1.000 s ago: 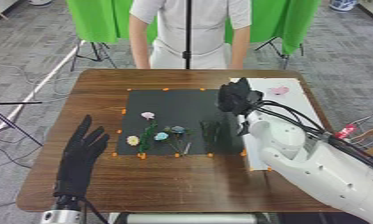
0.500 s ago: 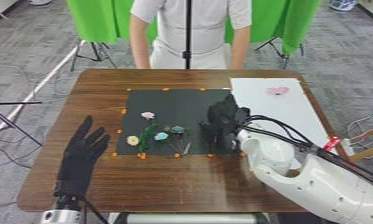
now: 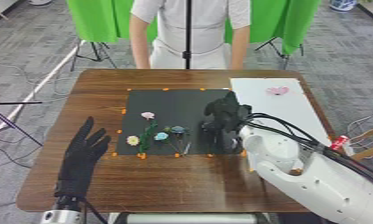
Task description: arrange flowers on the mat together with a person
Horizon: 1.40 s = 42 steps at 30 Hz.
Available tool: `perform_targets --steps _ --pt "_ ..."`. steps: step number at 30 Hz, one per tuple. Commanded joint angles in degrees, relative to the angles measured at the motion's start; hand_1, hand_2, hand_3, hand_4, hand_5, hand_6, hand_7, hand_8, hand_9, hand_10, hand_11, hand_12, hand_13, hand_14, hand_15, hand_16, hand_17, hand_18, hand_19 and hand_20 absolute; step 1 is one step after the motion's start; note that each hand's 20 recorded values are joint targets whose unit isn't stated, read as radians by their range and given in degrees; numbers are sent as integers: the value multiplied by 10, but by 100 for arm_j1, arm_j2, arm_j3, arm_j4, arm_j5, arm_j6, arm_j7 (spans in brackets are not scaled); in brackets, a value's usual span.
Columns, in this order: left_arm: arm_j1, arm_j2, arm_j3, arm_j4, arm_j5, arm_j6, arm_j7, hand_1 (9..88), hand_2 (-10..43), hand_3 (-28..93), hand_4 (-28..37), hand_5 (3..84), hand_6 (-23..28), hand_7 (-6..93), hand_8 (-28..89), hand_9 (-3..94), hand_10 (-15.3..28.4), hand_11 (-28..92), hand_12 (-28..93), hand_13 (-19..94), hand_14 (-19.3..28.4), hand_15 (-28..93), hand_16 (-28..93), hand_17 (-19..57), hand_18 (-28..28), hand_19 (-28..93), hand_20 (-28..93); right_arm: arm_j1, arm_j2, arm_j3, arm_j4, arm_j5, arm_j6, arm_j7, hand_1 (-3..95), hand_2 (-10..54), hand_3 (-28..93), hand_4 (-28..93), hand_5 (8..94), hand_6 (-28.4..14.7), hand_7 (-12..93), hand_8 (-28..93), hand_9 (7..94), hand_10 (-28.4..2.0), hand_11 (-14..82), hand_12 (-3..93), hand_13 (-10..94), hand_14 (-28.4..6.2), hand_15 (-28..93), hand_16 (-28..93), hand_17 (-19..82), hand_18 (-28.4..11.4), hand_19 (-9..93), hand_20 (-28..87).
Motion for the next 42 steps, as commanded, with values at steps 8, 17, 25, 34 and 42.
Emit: perform_targets --steps 8,17,25,34,42 --pt "177 98 -13 -83 -4 144 128 198 36 762 -283 226 -17 110 -94 272 125 88 127 212 177 177 0 -117 231 427 56 -2097 -584 3690 -1260 4726 -532 -16 223 44 688 -254 470 3 146 -121 493 -143 158 167 404 -154 409 150 35 -188 440 265" --pt "184 98 -67 -133 81 65 105 191 38 756 -283 234 -24 106 -95 277 115 68 121 211 168 150 2 -132 219 393 50 -3926 -1151 5196 -1722 8057 -350 -818 161 125 662 -253 361 -1 76 -81 386 -155 64 175 300 -199 193 227 6 -190 283 201" --pt "224 31 -12 -67 45 118 190 189 38 754 -283 243 -42 101 -95 266 110 59 126 204 167 142 11 -131 219 389 53 -5296 -1354 5589 -2073 7921 153 -1860 142 139 649 -257 324 26 61 -77 349 -134 27 175 269 -197 55 309 2 -182 200 182" --pt "298 -288 43 45 93 4 167 188 37 757 -283 238 -36 105 -94 265 114 67 134 205 169 151 17 -124 224 400 61 -5953 -1865 5611 -2010 7460 122 -1927 131 139 670 -266 311 31 69 -79 354 -126 32 173 281 -193 50 332 5 -178 201 198" --pt "393 -505 -148 81 561 -277 -146 180 36 753 -283 234 -46 94 -93 255 95 33 131 178 162 85 19 -145 224 349 35 -6295 -2427 5972 -1975 7094 -428 -1684 124 137 663 -270 298 39 67 -83 319 -112 19 171 217 -190 10 329 -3 -201 179 184"
